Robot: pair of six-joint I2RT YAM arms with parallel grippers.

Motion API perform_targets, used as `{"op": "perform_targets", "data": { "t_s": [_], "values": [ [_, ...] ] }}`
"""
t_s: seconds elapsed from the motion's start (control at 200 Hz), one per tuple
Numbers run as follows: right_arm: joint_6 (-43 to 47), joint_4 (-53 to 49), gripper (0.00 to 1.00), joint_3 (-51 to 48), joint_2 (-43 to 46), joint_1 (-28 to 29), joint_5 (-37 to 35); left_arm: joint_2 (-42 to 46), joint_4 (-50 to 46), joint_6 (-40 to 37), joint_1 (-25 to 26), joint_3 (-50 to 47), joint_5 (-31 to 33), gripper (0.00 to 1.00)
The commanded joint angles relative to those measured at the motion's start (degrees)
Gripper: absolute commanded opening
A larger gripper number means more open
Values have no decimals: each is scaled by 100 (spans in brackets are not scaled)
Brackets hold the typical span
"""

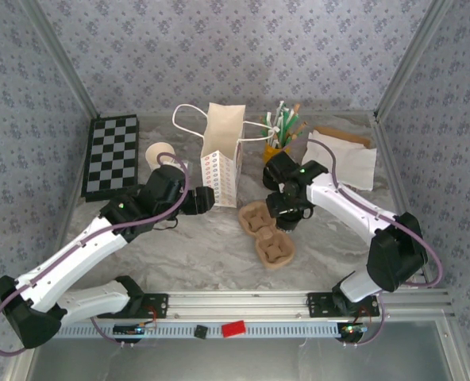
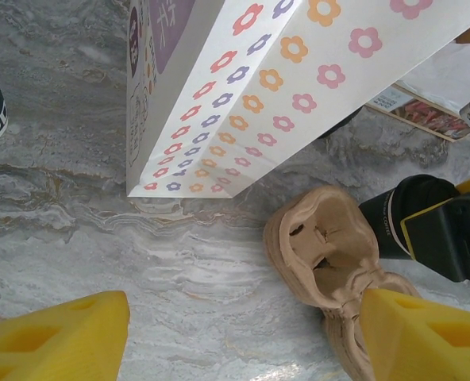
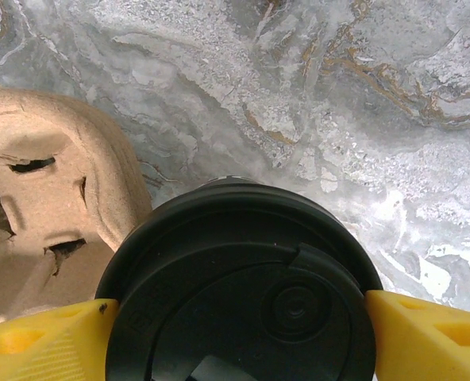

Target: Pack the takeout coffee

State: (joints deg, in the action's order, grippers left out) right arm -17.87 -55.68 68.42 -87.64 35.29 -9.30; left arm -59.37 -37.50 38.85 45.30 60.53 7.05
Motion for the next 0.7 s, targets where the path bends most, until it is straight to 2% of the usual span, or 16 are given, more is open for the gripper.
{"op": "perform_targets", "data": {
  "t_s": [0.0,0.175,0.31,0.515,0.695],
  "values": [
    [-218,-688,82,-520,-653,90,-183,21,-38,-99,-55,77,-27,76],
    [-318,-639,83,-432,-245,61,-267,40,-74,-107,-50,95,-12,76],
    [-358,-517,85,-366,88,-13,112,20,-48,-81,-48,103,-63,77],
    [-543,-553,85,-528,196,-158,67,64,-4,-45,-56,90,-108,77],
    [-696,-443,86,-603,65,4,-164,50,9,-34,-53,89,-103,77]
  ]
}}
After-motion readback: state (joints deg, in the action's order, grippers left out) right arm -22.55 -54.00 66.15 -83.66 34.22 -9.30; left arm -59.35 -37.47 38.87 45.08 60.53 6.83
